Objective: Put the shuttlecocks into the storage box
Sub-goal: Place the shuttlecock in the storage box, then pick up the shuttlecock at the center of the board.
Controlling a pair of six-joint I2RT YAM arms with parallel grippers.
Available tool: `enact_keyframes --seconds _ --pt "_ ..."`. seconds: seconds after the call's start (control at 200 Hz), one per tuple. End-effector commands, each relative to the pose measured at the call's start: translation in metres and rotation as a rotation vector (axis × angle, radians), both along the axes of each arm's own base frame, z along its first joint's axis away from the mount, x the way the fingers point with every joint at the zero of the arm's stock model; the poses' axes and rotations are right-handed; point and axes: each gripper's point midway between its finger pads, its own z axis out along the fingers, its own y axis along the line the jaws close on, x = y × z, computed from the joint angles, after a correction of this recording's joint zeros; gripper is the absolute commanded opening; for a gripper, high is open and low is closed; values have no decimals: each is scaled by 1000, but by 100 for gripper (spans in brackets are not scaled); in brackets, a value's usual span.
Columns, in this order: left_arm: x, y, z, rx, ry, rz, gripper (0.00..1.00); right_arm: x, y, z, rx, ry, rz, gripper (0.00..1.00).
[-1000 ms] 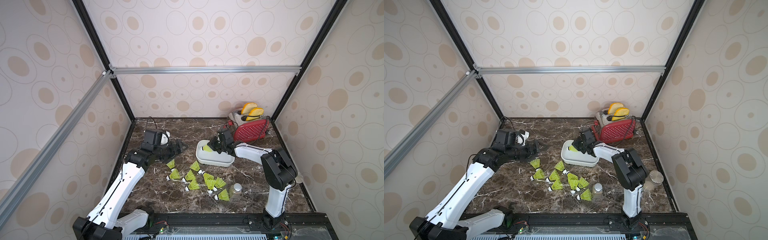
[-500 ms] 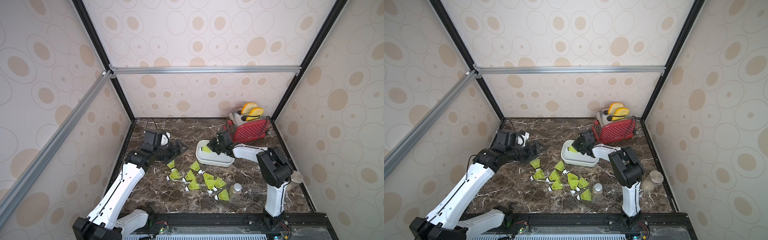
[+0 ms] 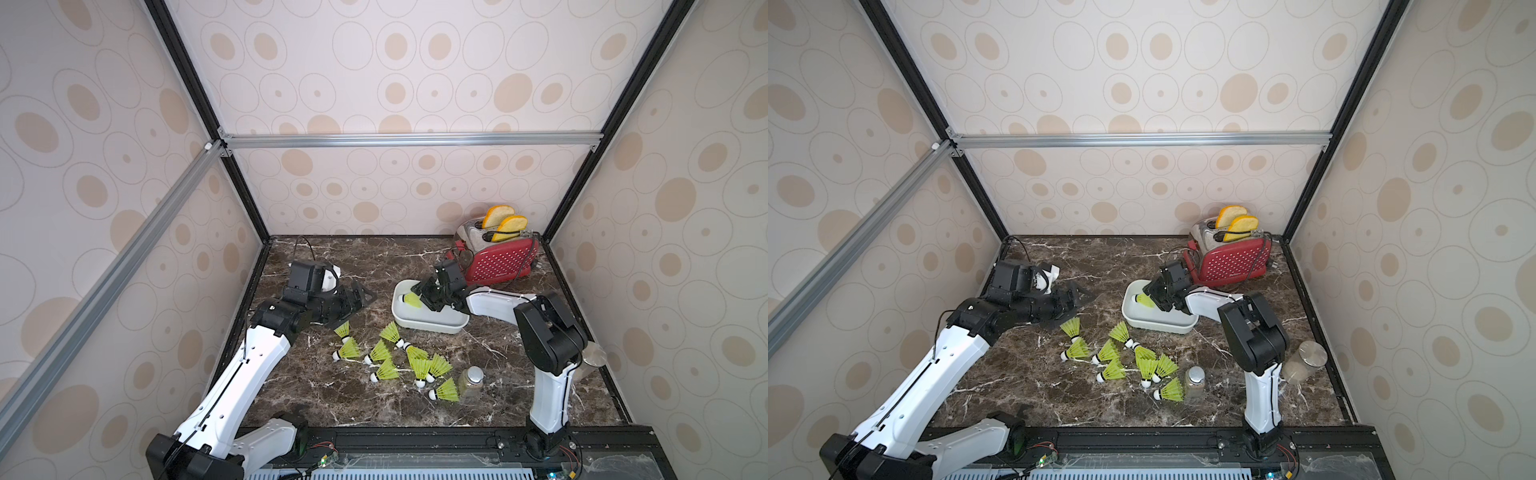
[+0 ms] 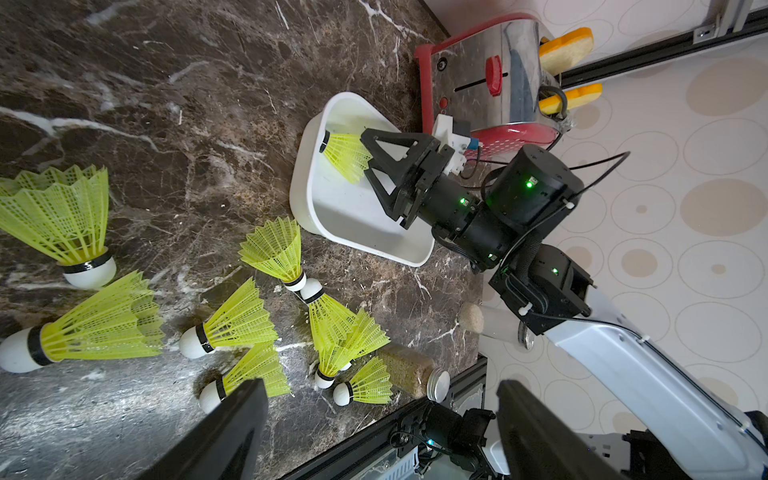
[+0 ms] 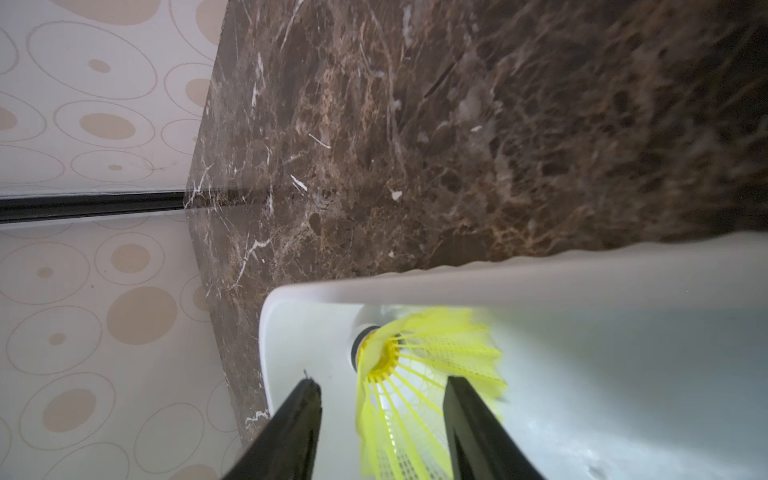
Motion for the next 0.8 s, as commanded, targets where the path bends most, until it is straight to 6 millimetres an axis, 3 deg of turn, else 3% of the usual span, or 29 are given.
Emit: enact_keyframes --seconds 0.0,0.255,0.551,0.686,0.796 --pt "-2 0 4 -5 -16 -12 89 -1 -5 14 -12 1 6 54" --pt "-1 -1 5 9 -19 -30 89 -8 -23 45 -49 -33 18 53" --pt "-10 -1 21 46 -34 -91 89 -31 -45 115 -184 -167 195 50" --pt "-28 -2 17 73 -3 -146 89 -56 -45 131 -216 -210 367 49" --pt "-47 -7 10 108 18 -205 89 -89 -50 123 -263 -176 545 47"
